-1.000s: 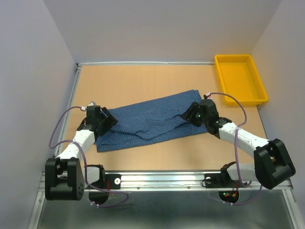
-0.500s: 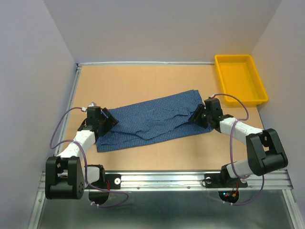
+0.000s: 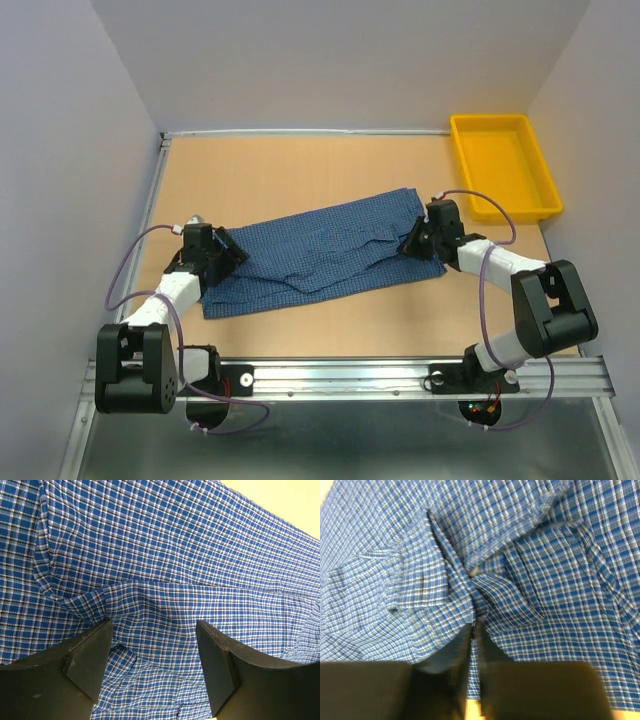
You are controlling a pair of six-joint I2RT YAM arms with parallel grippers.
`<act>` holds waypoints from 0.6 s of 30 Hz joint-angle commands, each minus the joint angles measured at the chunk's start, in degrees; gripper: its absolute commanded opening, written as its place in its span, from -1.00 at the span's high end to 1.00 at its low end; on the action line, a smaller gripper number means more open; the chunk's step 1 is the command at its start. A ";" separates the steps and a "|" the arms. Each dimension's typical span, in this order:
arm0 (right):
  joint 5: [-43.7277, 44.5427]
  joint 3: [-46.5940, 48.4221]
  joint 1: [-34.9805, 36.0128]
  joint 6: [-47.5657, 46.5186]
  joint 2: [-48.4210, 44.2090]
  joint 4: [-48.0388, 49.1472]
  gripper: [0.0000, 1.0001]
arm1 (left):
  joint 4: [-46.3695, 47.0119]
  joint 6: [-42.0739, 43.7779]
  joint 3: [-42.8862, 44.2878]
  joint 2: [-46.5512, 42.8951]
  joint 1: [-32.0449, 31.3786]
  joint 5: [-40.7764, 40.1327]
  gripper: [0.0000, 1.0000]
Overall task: Fold and stack the long sleeve shirts
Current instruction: Fold the shirt
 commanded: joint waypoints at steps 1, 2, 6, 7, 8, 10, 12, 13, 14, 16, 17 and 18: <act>-0.47 4.09 -0.21 -1.74 -0.53 2.80 0.91 | 1.12 1.02 -1.11 0.50 0.02 -0.35 -0.58; -0.30 4.01 -0.30 -1.91 -0.79 2.72 0.98 | 1.12 1.02 -1.11 0.41 0.02 -0.27 -0.58; 1.89 4.09 -0.21 -3.93 -2.90 2.02 0.99 | 1.12 1.02 -1.03 0.32 0.02 -0.35 -0.57; 2.86 4.53 -0.30 -4.98 -3.34 1.14 0.99 | 1.20 1.11 -0.94 0.15 0.02 -0.35 -0.58; 3.91 4.71 -0.30 -5.43 -3.69 0.70 0.99 | 1.12 1.11 -0.85 0.15 0.02 -0.27 -0.57; 6.99 5.15 -0.39 -6.83 -4.48 -0.35 0.99 | 1.03 1.02 -0.85 0.06 0.02 -0.35 -0.58; 10.05 5.24 -0.39 -7.97 -4.49 -0.71 0.99 | 1.03 1.11 -0.94 0.23 0.02 -0.44 -0.58; 10.94 5.24 -0.39 -8.24 -4.49 -1.15 0.99 | 1.12 1.11 -0.94 0.23 0.11 -0.44 -0.58; 11.65 5.24 -0.48 -8.50 -4.49 -1.15 0.99 | 1.03 1.11 -0.94 0.32 0.11 -0.53 -0.58; 13.32 5.50 -0.48 -9.21 -4.05 -1.06 0.92 | 1.20 1.20 -1.02 0.41 0.11 -0.44 -0.58; 13.50 5.93 -0.48 -9.56 -3.61 -1.24 0.87 | 1.20 1.20 -1.02 0.41 0.02 -0.44 -0.58; 13.68 6.72 -0.48 -10.00 -3.35 -1.24 0.86 | 1.20 1.20 -1.11 0.41 0.11 -0.53 -0.58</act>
